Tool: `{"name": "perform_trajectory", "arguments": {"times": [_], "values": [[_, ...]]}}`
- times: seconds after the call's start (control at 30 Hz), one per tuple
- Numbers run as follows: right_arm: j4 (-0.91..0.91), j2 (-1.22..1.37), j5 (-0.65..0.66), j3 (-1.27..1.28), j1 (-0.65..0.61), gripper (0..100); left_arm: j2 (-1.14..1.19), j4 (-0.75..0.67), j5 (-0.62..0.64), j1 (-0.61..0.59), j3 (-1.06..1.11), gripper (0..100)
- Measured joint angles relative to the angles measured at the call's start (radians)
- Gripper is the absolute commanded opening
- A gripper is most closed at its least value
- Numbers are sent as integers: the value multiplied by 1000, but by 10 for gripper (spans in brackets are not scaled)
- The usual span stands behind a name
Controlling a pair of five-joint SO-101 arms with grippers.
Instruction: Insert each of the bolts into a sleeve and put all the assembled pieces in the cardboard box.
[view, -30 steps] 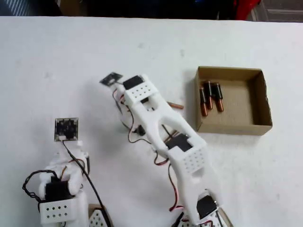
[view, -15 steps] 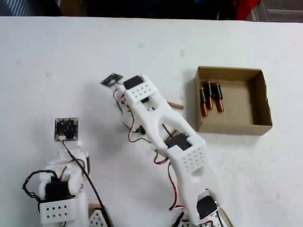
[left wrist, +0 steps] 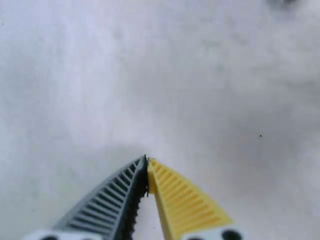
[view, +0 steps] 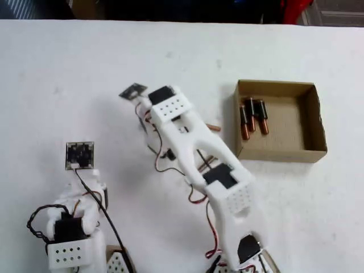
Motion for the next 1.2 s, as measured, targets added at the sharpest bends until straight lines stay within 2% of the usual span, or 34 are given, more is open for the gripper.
{"name": "perform_trajectory", "arguments": {"times": [0.33, 0.67, 0.9, 0.97, 1.2], "values": [[117, -364, 0, 6, 14, 17, 0, 0, 0, 0, 0, 23], [121, -887, 9, 204, 187, 18, 0, 0, 0, 0, 0, 23], [114, -1103, 9, 414, 281, 18, 0, -38, 0, 0, 0, 24], [84, -1142, 9, 473, 304, 18, 0, -48, -37, 0, 0, 24], [35, -1289, 9, 654, 338, 17, 0, -55, -344, 0, 0, 21]]}}
